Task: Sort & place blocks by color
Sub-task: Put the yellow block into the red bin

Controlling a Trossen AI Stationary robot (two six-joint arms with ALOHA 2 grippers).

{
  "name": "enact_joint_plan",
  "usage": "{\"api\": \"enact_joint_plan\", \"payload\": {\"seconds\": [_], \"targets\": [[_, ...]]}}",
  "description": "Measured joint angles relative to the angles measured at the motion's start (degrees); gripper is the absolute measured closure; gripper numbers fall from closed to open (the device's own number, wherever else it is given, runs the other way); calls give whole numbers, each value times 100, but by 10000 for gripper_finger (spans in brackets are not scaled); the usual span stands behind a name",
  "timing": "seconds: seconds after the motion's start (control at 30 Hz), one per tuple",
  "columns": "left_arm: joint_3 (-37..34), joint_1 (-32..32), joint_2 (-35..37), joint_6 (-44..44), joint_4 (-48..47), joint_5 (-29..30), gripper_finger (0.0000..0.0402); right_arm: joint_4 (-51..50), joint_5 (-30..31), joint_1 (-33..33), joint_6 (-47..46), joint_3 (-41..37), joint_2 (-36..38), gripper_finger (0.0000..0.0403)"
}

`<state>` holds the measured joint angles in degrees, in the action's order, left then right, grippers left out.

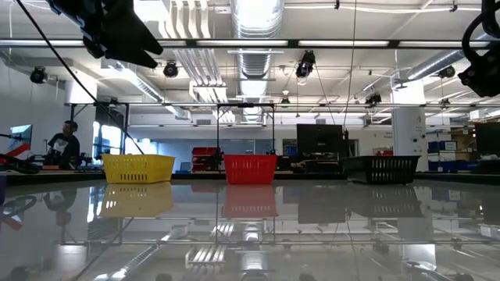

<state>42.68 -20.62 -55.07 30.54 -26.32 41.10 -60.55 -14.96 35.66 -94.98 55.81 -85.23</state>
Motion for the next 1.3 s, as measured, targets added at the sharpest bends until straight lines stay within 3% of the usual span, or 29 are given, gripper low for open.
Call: {"api": "enact_joint_plan", "payload": {"seconds": [1.3], "targets": [[-96,0,0,27,27,9,130,261,601,22,-190,-363,6,236]]}}
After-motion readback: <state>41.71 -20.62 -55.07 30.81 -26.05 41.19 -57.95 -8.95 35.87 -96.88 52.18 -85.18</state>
